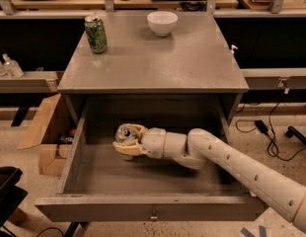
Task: Place 7up can into top drawer
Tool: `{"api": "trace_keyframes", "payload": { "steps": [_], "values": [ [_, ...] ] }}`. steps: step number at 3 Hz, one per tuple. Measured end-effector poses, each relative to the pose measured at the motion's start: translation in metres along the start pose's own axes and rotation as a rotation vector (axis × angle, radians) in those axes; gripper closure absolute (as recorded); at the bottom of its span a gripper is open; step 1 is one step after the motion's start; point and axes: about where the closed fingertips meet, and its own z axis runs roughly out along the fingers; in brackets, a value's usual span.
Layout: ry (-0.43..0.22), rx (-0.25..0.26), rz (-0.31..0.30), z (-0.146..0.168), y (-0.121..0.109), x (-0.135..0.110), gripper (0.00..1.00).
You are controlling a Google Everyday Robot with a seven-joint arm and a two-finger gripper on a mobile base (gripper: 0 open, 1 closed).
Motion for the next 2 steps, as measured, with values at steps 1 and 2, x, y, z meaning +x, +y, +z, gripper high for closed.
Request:
{"api": "trace_keyframes", "payload": {
  "steps": [1, 2],
  "values": [
    [-0.001, -0.004, 0.000, 0.0019, 0.0012, -0.0006, 0.14],
    [-0.002, -0.007, 0.000, 0.0035, 0.0023, -0.0011, 0.00]
  ]
}}
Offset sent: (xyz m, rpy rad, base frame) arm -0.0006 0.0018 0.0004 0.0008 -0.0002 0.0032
